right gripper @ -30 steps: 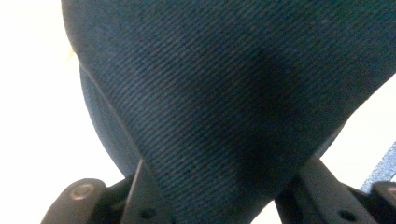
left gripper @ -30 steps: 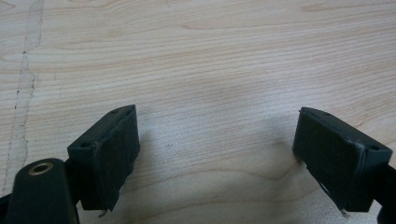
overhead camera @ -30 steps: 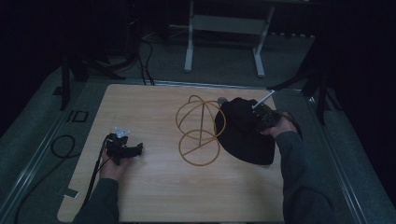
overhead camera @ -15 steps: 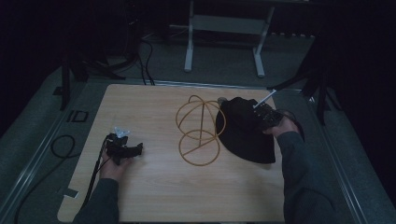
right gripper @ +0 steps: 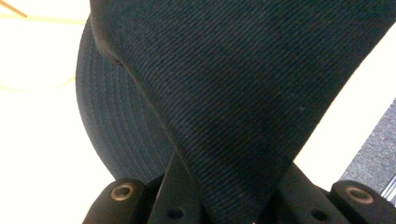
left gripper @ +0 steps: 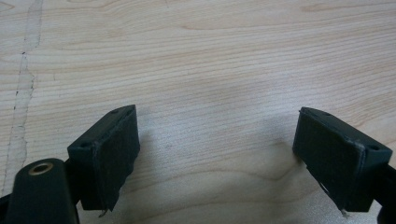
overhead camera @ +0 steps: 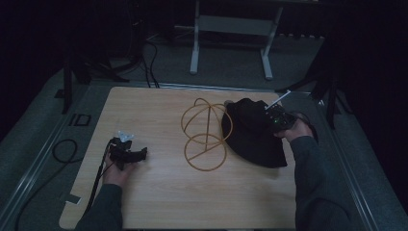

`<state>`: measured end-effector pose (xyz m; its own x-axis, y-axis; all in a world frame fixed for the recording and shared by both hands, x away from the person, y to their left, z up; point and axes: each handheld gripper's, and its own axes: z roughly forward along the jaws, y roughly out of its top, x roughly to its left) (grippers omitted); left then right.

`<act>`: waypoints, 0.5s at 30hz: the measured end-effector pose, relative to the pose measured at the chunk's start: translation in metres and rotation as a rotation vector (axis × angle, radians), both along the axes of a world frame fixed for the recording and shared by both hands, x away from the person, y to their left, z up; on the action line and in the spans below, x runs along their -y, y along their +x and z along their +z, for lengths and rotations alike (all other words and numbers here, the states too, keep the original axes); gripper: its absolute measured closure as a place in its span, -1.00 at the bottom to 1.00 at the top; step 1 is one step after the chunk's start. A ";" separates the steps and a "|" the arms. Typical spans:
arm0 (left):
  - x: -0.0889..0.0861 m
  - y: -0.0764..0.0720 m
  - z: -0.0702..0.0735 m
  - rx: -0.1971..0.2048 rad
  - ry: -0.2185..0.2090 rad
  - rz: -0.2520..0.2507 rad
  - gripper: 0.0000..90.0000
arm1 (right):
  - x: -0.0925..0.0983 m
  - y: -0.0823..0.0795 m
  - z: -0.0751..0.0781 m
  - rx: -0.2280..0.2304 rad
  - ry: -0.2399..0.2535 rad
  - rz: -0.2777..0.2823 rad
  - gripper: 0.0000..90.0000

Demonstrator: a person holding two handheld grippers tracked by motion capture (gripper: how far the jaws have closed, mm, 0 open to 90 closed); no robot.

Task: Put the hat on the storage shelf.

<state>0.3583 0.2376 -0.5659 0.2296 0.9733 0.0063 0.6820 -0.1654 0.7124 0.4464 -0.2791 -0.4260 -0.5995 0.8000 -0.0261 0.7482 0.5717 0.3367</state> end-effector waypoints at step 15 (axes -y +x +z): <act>0.000 0.000 0.000 0.002 0.000 0.000 -0.67 | 0.001 -0.011 0.026 0.032 0.021 0.037 0.94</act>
